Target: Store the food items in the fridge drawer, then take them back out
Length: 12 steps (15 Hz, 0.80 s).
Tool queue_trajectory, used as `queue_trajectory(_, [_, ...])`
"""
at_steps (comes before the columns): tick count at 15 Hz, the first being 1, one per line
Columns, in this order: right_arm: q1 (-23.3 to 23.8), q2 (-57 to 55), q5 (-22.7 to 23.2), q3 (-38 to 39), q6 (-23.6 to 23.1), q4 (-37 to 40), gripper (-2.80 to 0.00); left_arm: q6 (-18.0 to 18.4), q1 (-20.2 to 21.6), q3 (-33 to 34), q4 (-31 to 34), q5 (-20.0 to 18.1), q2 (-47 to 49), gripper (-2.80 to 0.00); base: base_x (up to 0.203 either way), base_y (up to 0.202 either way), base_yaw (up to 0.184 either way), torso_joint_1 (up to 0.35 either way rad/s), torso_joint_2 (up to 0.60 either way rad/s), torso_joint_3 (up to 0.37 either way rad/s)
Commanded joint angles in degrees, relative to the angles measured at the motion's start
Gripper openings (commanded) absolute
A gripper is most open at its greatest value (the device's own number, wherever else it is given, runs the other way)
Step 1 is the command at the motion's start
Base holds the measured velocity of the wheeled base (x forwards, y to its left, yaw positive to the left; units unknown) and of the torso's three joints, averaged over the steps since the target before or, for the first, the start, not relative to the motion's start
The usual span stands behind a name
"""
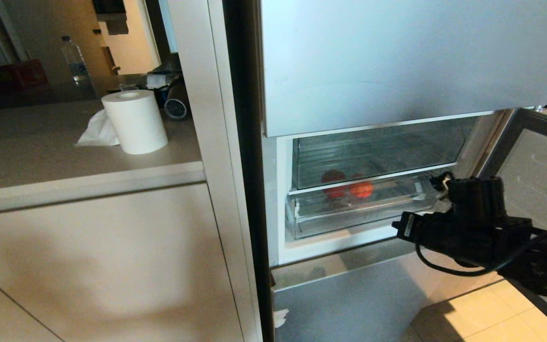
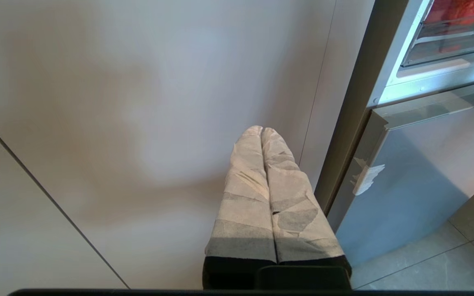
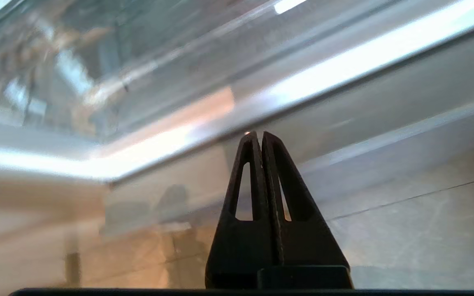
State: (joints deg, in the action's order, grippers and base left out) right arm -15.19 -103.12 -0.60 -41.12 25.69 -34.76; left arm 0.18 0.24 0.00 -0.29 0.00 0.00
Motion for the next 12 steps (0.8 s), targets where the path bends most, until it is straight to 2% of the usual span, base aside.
queue_trajectory(1, [-0.04, 14.03, -0.18, 7.35, -3.36, -0.2, -2.8, -0.01, 0.02, 0.0, 0.02, 0.0, 0.09, -2.8, 0.0, 0.0, 0.0, 0.0, 0.0, 0.0])
queue_trajectory(6, [1.23, 50.71, -0.45, 30.25, -15.35, 0.26, -2.8, -0.01, 0.02, 0.01, -0.04, 0.0, 0.09, -2.8, 0.0, 0.0, 0.0, 0.0, 0.0, 0.0])
queue_trajectory(8, [2.53, 63.32, -0.61, 35.73, -18.79, 3.54, -2.8, -0.01, 0.02, 0.09, -0.06, 0.0, 0.09, -2.8, 0.0, 0.0, 0.0, 0.0, 0.0, 0.0])
queue_trajectory(10, [3.42, 72.34, 0.36, 39.15, -21.98, 13.1, -2.8, -0.01, 0.02, 0.09, 0.03, 0.0, 0.09, -2.8, 0.0, 0.0, 0.0, 0.0, 0.0, 0.0])
queue_trajectory(12, [4.09, 77.87, 6.37, 40.44, -23.71, 25.77, -2.8, -0.01, 0.02, 0.03, 0.0, 0.0, 0.09, -2.8, 0.0, 0.0, 0.0, 0.0, 0.0, 0.0])
